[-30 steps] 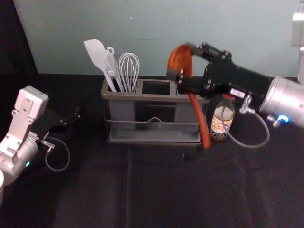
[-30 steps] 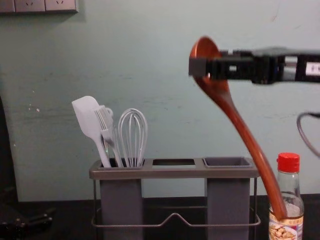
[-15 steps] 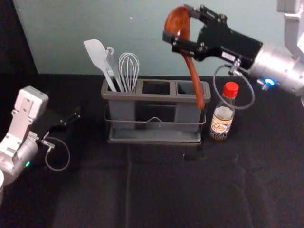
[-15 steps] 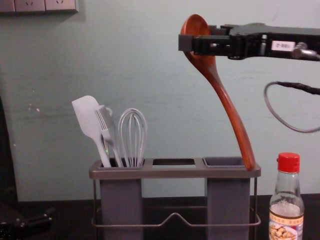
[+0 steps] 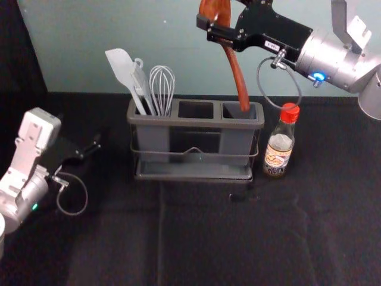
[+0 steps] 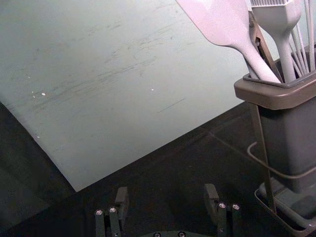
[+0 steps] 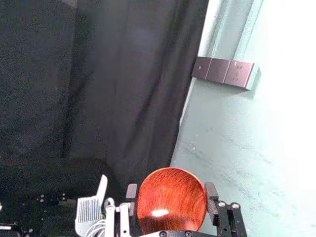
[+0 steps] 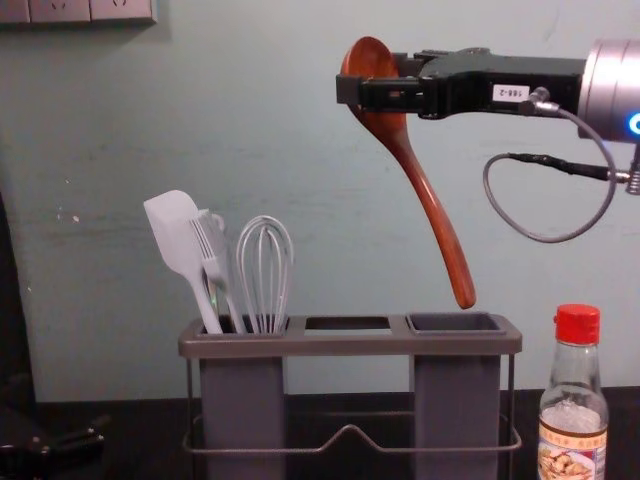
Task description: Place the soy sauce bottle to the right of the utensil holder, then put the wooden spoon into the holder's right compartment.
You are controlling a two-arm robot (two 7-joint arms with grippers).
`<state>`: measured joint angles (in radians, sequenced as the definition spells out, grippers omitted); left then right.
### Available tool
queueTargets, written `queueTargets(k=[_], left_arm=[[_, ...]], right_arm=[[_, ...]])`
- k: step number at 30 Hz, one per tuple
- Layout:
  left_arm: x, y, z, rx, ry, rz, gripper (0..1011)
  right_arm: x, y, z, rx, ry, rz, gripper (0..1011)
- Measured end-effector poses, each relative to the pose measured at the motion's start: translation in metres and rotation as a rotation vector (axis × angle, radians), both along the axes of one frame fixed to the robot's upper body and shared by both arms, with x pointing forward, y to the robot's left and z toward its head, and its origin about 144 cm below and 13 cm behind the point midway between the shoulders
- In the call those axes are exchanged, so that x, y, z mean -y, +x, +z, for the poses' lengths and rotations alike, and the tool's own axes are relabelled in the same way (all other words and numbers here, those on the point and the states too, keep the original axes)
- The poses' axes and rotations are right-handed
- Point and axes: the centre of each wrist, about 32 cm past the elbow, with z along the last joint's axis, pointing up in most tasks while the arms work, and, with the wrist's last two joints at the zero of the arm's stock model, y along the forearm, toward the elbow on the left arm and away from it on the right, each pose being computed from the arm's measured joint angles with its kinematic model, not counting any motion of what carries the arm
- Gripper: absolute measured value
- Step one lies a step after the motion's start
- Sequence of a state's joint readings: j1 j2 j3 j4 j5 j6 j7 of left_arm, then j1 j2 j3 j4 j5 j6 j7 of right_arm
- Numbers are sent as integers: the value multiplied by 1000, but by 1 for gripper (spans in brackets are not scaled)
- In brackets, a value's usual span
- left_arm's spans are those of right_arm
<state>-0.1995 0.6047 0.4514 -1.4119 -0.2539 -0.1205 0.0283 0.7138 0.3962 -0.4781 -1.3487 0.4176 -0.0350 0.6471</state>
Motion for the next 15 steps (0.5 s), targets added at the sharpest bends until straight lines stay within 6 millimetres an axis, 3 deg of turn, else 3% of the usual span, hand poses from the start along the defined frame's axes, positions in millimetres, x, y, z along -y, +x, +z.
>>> queueTargets(k=[15], left_arm=[[0, 0, 0, 0, 0, 0, 1005]], right_arm=[[-3, 12, -15, -4, 8, 0, 836]])
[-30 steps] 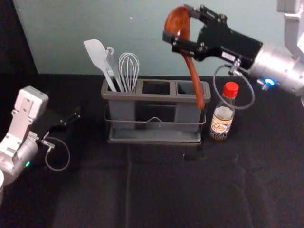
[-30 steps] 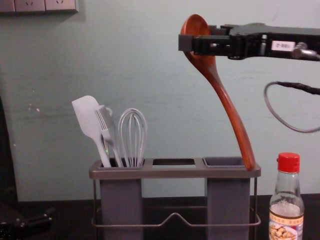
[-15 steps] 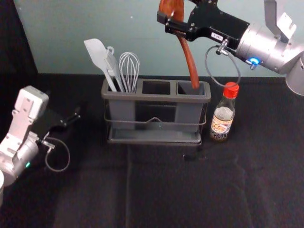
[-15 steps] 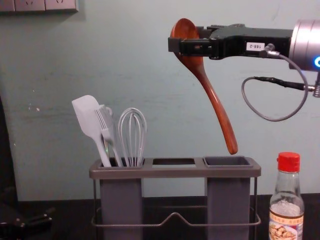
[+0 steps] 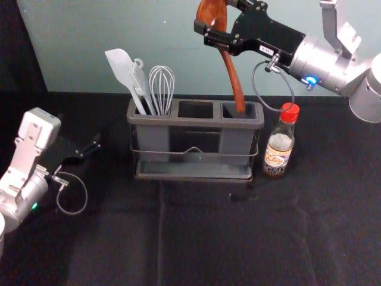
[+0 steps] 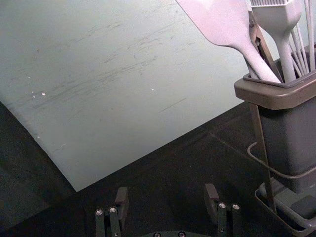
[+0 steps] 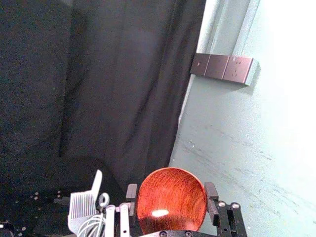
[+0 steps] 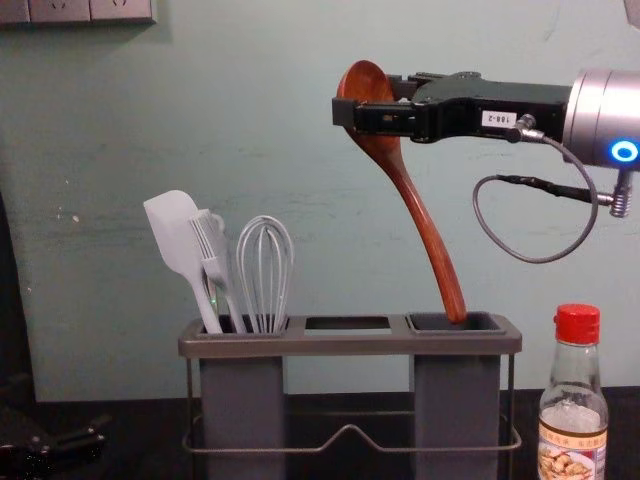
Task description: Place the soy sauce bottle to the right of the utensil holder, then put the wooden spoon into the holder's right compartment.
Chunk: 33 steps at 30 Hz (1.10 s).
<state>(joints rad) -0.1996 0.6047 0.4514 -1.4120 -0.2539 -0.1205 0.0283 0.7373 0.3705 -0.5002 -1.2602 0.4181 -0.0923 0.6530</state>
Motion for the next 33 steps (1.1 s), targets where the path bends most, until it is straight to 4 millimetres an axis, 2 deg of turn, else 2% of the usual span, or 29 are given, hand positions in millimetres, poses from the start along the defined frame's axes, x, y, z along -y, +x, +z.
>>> queueTargets(k=[20, 33], left_arm=[[0, 0, 0, 0, 0, 0, 1005], [0, 0, 0, 0, 0, 0, 1005]], right_arm=[[5, -7, -18, 3, 0, 5, 836], [16, -21, -40, -9, 27, 27, 836]])
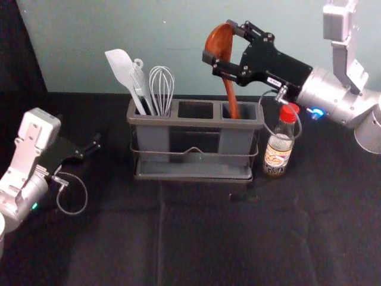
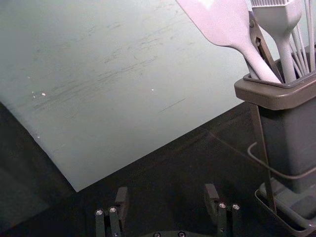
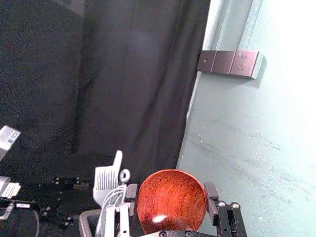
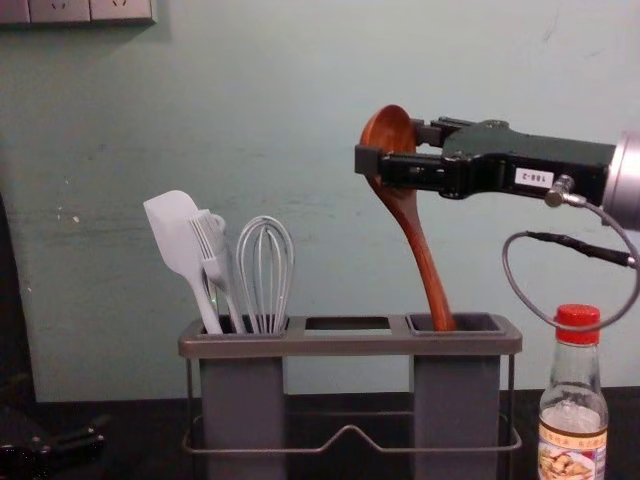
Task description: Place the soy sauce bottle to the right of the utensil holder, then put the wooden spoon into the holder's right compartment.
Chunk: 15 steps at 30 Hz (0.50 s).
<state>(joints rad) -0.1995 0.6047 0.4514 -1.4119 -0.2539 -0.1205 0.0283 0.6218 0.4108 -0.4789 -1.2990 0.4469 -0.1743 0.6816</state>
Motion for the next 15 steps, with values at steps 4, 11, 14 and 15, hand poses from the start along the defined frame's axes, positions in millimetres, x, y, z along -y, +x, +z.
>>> queueTargets(k=[4, 11, 14, 15], left_arm=[[0, 0, 0, 0, 0, 0, 1005], [0, 0, 0, 0, 0, 0, 1005], [0, 0, 0, 0, 0, 0, 1005], [0, 0, 0, 0, 0, 0, 1005]], right_arm=[[3, -3, -5, -4, 5, 0, 836], [9, -7, -11, -8, 8, -2, 836], [10, -10, -13, -10, 5, 0, 836], [10, -11, -14, -10, 2, 0, 836]])
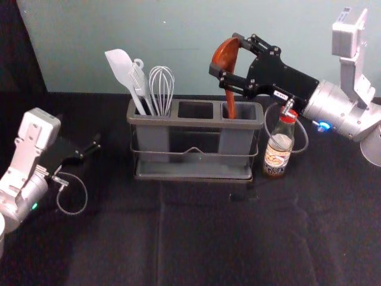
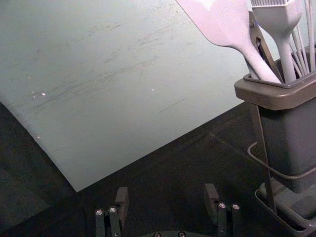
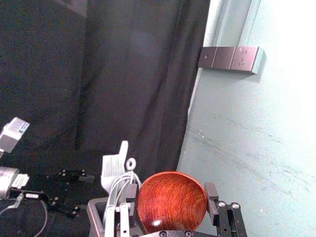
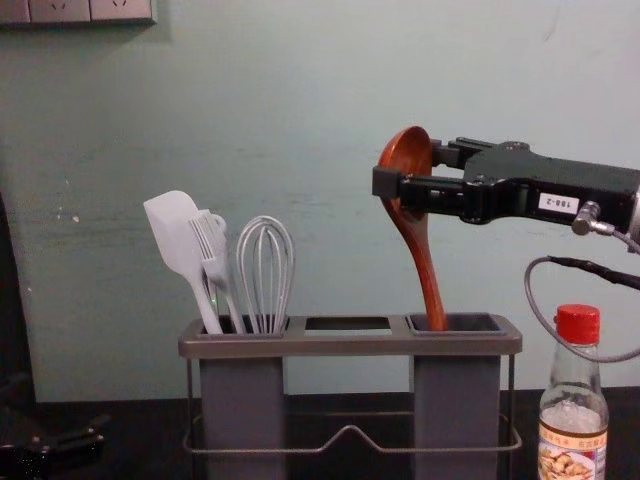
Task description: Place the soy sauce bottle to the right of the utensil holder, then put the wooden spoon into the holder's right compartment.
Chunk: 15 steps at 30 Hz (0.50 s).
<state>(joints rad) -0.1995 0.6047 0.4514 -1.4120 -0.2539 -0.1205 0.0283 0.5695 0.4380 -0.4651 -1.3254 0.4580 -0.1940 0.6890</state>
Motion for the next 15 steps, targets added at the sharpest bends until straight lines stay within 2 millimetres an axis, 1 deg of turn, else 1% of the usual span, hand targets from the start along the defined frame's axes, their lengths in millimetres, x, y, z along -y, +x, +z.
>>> queueTargets(k=[15], left_arm=[[0, 0, 0, 0, 0, 0, 1005]], right_arm=[[6, -15, -14, -11, -30, -18, 836]])
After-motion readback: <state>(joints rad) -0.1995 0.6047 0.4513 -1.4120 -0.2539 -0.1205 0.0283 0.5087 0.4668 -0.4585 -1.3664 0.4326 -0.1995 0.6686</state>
